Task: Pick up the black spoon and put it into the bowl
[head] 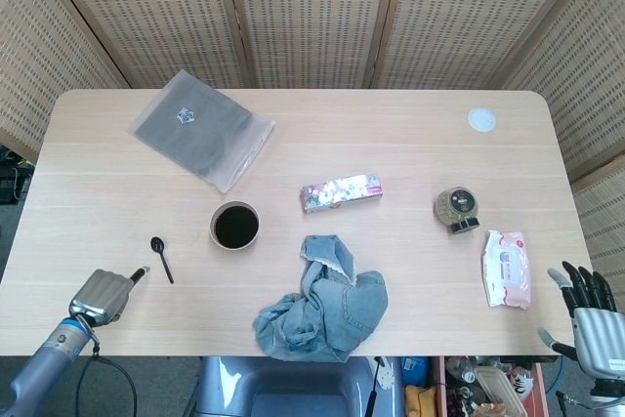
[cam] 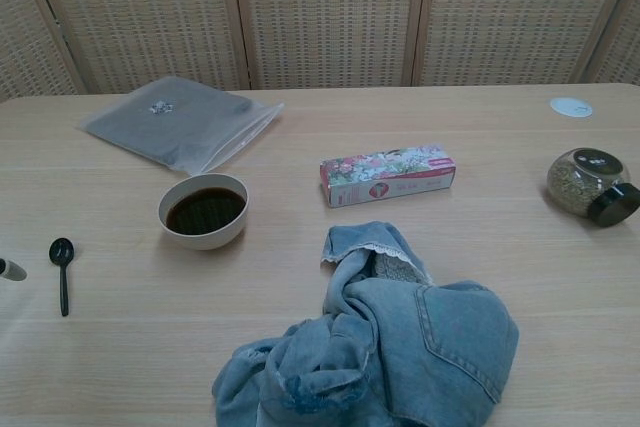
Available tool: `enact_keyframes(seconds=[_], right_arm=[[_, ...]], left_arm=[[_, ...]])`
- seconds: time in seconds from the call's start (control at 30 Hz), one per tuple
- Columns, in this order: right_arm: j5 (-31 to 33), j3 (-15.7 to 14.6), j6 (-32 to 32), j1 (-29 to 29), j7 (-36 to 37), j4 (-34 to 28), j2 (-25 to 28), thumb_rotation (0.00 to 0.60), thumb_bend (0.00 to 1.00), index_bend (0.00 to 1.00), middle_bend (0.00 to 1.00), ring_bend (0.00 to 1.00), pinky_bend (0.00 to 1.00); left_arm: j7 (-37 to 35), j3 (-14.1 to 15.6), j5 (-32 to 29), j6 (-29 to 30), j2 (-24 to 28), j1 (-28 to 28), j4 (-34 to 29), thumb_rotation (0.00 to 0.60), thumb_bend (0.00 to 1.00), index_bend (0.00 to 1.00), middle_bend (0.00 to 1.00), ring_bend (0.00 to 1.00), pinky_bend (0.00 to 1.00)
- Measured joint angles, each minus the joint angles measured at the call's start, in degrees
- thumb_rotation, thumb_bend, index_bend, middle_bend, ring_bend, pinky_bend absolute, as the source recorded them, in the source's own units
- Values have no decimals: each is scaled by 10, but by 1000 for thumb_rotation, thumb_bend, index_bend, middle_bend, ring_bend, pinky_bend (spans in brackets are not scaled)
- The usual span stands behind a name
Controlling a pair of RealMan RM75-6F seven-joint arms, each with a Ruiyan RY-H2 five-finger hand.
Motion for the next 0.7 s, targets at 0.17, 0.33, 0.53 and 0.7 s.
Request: enact_keyframes(seconds=[0.17, 0.33, 0.53, 0.7], right_arm=[[2, 0, -2, -1, -1, 0, 0, 600, 213, 171, 140, 0, 0], [5, 1, -3, -2, 1, 2, 0, 600, 212, 172, 141, 0, 0], [7, 2, -3, -3, 2, 3, 0, 600, 213, 172, 141, 0, 0], [9, 3, -2, -5, 3, 3, 1, 600, 213, 171, 141, 0, 0]], left_arm=[[7, 8, -18, -3, -14, -12, 12, 600, 701, 106, 825, 750, 651], [13, 16, -32, -4, -23, -23, 20, 600, 701, 106, 825, 750, 651], [17, 22, -43, -3, -30, -31, 24, 600, 701, 106, 826, 750, 651], [19, 26, -53, -4, -40, -42, 32, 600, 701, 106, 826, 750, 651]])
